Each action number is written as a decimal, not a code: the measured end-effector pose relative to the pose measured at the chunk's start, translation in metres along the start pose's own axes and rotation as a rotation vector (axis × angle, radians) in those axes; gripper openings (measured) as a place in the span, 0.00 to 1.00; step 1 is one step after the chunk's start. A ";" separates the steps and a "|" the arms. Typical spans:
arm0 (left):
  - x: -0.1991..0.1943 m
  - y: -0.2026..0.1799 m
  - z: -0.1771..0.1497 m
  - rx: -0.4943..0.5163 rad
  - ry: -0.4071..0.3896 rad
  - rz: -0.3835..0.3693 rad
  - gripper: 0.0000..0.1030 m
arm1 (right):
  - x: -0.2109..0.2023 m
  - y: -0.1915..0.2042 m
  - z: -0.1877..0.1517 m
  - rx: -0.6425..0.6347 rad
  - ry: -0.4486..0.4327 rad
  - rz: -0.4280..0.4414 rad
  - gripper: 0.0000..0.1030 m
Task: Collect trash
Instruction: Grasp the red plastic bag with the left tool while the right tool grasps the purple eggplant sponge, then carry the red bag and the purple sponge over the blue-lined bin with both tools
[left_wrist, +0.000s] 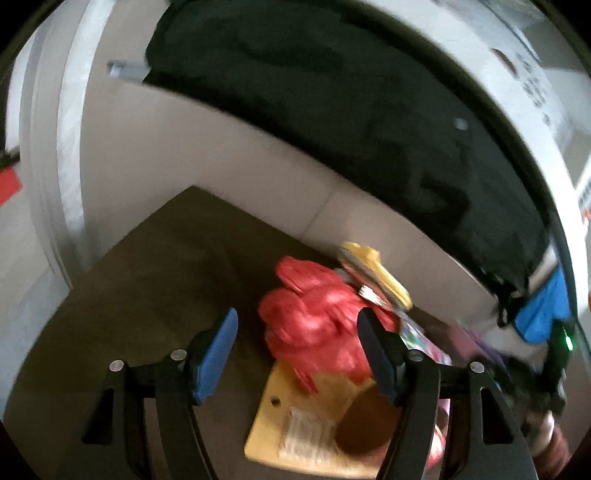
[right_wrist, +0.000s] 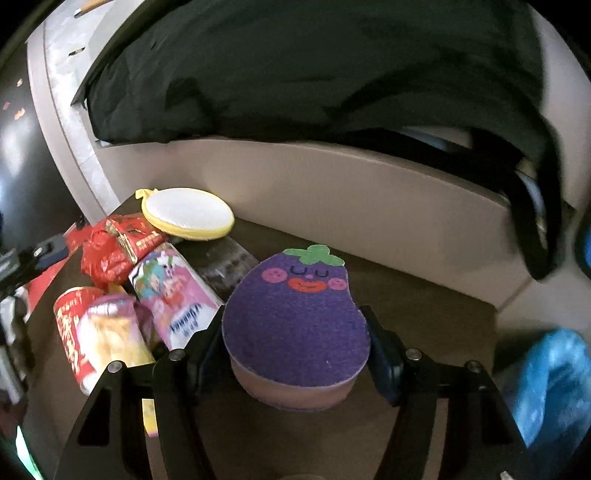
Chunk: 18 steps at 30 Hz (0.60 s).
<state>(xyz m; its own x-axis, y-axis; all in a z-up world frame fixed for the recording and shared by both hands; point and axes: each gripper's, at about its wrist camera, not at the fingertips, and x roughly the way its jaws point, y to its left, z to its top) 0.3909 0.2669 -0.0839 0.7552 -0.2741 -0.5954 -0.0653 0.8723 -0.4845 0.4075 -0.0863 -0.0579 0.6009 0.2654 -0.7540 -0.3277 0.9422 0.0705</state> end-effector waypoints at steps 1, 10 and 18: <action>0.009 0.003 0.002 -0.018 0.014 0.006 0.66 | -0.003 -0.003 -0.003 0.005 0.000 -0.001 0.61; 0.040 -0.011 -0.004 -0.078 0.103 -0.059 0.51 | -0.033 -0.017 -0.034 -0.012 -0.030 -0.025 0.61; 0.003 -0.044 -0.008 0.050 0.034 -0.014 0.32 | -0.056 -0.013 -0.043 0.013 -0.045 0.029 0.61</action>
<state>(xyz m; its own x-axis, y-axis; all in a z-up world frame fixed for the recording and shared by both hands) 0.3907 0.2242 -0.0691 0.7335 -0.2994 -0.6102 -0.0211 0.8873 -0.4608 0.3464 -0.1222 -0.0448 0.6237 0.3014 -0.7212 -0.3364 0.9363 0.1005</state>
